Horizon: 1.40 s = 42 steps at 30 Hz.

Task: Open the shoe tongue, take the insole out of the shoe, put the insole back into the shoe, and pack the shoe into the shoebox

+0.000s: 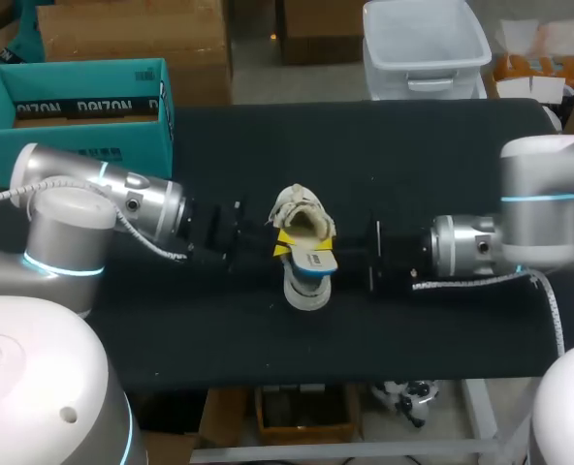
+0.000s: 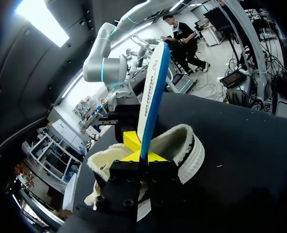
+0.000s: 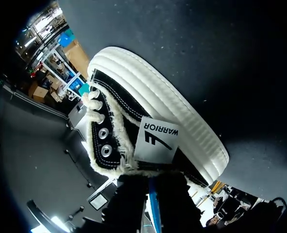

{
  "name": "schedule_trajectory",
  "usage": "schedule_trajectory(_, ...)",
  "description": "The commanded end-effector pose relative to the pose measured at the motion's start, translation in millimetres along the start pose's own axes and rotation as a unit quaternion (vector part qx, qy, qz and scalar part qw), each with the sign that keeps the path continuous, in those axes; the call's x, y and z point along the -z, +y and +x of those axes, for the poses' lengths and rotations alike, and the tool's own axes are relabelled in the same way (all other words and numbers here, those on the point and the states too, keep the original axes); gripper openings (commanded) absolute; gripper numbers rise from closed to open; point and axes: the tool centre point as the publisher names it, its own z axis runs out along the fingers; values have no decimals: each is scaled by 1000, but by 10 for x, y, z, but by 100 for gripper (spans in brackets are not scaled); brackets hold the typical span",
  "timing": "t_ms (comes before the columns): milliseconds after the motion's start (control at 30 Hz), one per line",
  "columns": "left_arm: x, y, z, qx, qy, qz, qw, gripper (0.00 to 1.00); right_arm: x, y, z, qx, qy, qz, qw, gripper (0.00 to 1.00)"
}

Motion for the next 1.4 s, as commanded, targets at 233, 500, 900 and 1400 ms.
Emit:
schedule_trajectory(233,-41,36,36,5,-3,8,1000,0,-24,-97,16,4,-5,-5,1000,40)
schedule_trajectory(500,-9,64,86,9,-8,14,1000,0,42,-327,-4,14,-7,-26,1000,49)
schedule_trajectory(900,-12,27,93,9,-11,16,1000,0,73,-378,-77,11,-6,-30,999,0)
schedule_trajectory(1400,-1,-216,105,-29,-9,24,999,0,3,-309,-61,14,-46,-21,999,0)
